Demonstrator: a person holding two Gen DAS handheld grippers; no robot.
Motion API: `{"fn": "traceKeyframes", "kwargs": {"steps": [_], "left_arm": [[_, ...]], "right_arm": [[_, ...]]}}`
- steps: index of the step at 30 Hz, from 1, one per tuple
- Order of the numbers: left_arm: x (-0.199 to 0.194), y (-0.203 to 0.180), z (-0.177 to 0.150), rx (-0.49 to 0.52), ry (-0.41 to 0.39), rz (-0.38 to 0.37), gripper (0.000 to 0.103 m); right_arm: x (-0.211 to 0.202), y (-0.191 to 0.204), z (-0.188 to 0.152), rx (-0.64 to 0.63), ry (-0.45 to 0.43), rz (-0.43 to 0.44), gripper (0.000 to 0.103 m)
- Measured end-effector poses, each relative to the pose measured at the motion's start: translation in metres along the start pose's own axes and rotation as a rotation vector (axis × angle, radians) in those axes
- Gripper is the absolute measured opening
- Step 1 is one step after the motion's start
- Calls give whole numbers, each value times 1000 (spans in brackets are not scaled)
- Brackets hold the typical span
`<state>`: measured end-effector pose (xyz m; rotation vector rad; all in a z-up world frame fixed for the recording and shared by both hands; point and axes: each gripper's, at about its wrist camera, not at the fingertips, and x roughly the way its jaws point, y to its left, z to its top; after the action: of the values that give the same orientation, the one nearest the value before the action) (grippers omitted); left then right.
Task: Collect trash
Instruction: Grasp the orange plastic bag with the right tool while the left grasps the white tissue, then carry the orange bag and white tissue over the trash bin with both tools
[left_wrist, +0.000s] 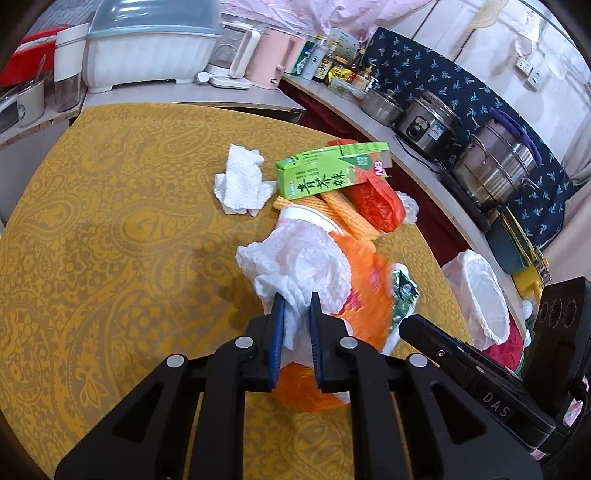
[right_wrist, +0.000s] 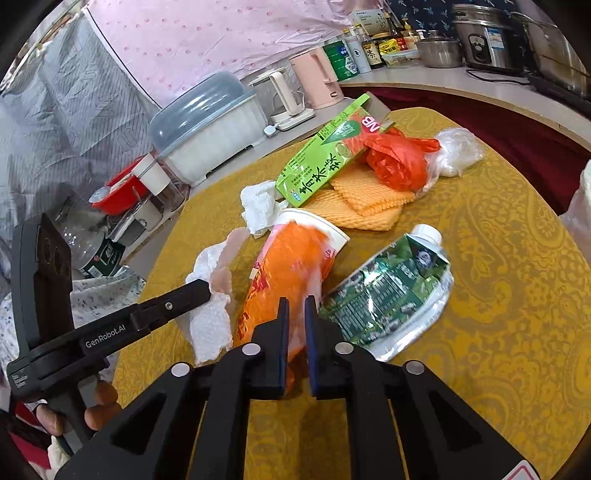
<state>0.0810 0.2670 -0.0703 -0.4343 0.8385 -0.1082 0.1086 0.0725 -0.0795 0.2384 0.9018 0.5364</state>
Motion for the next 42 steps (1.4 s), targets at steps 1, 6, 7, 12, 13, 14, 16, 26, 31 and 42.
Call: {"fn": "traceKeyframes", "kwargs": {"steps": [1,6,7,12,13,14,16,26,31,42], "left_arm": [[0,-2,-1,5,2,0,13],[0,-11,-8,25,8,6,13],[0,-12,-9,25,9,10,13],[0,-8,-14,18,10,24,13],[0,-6,-14,16,10,28,13],[-1,-4,-14,15,10,31,13],[-1,-2,-15,12,11,38,13],[-16,10,-11,-7,-21,58,13],[-27,6,-9,-1,-43,58,13],[-41,-26,-8,63,-62,35,13]], "right_arm": [[-3,-2,-1,6,-4,1,9],[-8,-5,-3,33,-15,6,30],[-9,-5,-3,34,-20,2,37],[8,-7,-5,50,4,2,48],[13,-7,-5,56,13,10,48],[16,-6,-5,58,19,14,48],[24,-2,-5,51,28,23,46],[8,22,4,-20,-25,61,2],[-21,24,13,-30,-97,71,2],[-80,-12,26,18,-226,10,2]]}}
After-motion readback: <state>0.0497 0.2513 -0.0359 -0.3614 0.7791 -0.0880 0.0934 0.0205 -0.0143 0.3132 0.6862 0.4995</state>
